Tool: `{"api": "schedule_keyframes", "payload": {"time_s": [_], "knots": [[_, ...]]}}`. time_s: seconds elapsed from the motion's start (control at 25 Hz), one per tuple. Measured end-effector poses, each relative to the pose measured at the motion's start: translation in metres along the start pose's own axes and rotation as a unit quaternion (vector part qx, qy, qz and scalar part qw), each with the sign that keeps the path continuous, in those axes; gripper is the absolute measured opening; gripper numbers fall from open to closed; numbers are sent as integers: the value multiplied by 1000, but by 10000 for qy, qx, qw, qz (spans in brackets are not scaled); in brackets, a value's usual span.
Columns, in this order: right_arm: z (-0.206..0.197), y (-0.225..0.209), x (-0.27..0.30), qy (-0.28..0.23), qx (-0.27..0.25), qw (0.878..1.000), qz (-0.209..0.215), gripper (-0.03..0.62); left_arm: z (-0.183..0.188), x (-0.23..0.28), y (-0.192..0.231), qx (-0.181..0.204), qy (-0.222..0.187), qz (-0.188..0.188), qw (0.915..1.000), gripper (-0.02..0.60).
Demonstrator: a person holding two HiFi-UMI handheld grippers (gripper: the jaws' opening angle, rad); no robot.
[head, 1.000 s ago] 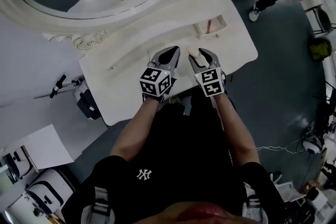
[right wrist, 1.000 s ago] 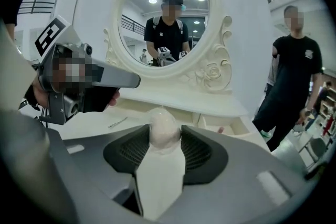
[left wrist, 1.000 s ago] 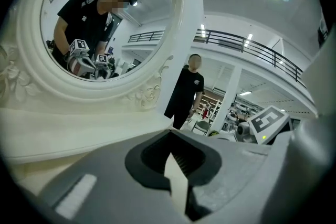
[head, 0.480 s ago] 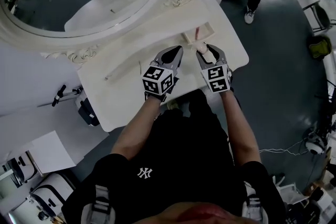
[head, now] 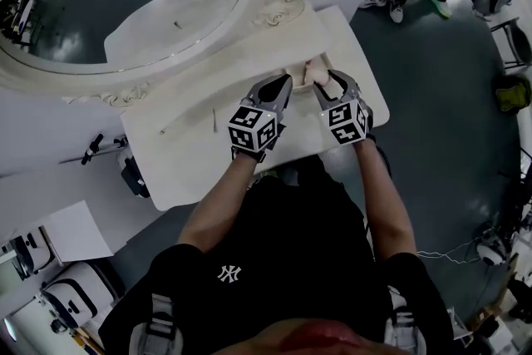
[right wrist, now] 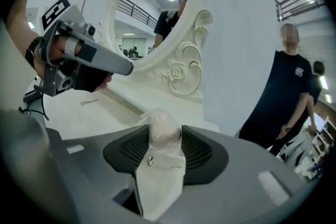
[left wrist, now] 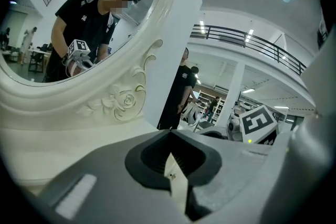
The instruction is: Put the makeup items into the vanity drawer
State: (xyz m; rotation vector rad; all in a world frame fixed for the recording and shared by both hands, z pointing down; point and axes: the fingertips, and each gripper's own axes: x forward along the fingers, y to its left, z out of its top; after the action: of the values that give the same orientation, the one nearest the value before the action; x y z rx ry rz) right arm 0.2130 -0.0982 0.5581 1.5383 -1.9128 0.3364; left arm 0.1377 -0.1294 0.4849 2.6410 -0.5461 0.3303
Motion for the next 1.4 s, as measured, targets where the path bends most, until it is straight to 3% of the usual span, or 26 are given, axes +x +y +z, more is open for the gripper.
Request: {"api": "schedule_keyframes", "payload": {"time_s": [0.32, 0.84, 1.0, 1.4], "knots": [[-14, -5, 32, 247, -523, 9969, 537, 218, -1, 18, 13, -100, 32, 274, 9996, 0], [-19, 2, 51, 405, -485, 9944, 853, 264, -4, 15, 26, -223, 33, 502, 9985, 0], [-1, 2, 41, 193, -401, 9968, 666, 226, -1, 8, 25, -193, -9, 479, 9987, 0], [55, 34, 10, -534, 15, 9984, 194, 56, -2, -35, 27, -99, -77, 424, 9990, 0]]}}
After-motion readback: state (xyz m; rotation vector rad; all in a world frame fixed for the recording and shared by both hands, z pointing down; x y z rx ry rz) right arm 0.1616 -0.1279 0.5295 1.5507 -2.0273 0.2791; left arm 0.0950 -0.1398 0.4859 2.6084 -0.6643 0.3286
